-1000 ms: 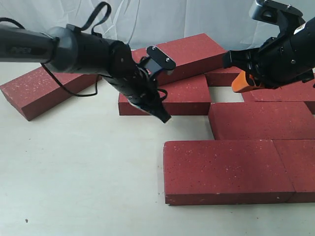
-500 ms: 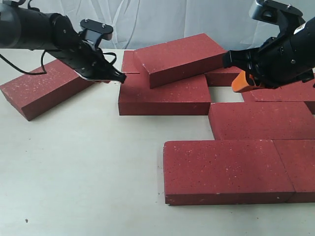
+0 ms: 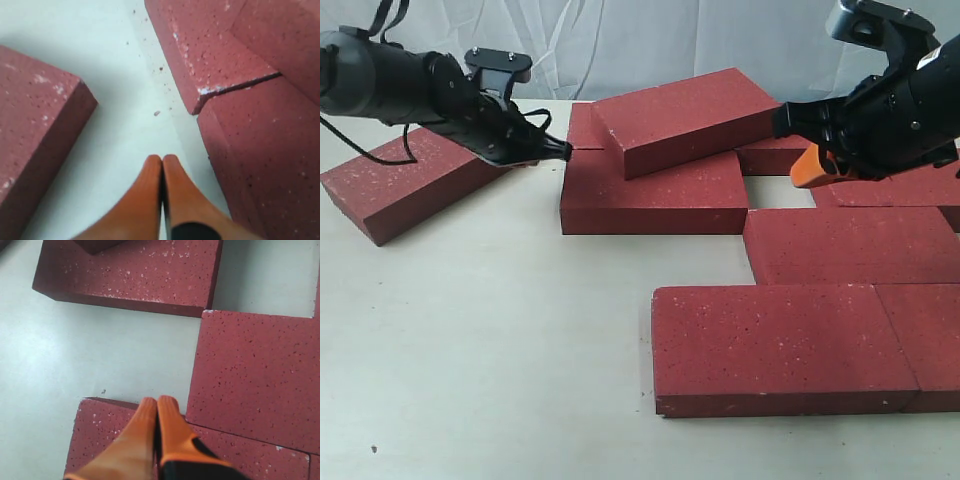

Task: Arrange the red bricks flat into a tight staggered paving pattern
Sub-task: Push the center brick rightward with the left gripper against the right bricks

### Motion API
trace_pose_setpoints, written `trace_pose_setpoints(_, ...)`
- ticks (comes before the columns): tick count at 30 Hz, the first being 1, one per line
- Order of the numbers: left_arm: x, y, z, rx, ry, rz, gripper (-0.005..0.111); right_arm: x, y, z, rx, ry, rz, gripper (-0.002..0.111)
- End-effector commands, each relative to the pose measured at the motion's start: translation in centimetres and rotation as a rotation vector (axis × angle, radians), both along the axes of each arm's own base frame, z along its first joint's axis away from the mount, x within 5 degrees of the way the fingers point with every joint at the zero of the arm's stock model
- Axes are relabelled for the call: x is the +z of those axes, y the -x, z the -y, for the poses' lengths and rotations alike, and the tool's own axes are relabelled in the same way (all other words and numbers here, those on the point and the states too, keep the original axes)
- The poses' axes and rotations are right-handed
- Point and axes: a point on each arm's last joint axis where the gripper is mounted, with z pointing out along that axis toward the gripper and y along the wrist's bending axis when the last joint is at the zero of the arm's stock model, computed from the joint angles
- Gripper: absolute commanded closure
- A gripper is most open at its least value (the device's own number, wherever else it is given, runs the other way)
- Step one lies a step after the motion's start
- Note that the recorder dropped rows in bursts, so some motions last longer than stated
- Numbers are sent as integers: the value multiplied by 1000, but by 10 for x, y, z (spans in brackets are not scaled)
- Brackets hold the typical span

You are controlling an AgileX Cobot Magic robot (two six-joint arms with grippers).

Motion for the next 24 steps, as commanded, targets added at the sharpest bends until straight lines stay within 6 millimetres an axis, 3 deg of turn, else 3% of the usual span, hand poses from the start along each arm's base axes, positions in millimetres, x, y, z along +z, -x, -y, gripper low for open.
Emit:
trace_pose_setpoints(1,-16,-2,3,72,73,-48,107,2,-2,0,-3,-3,16,109)
trace_pose_setpoints(9,-38,0,11,140,151,-132,107,2,-2,0,-3,-3,16,109)
trace_pose_setpoints(24,-35,10,48,96,175,-86,107,2,-2,0,-5,-4,20,109)
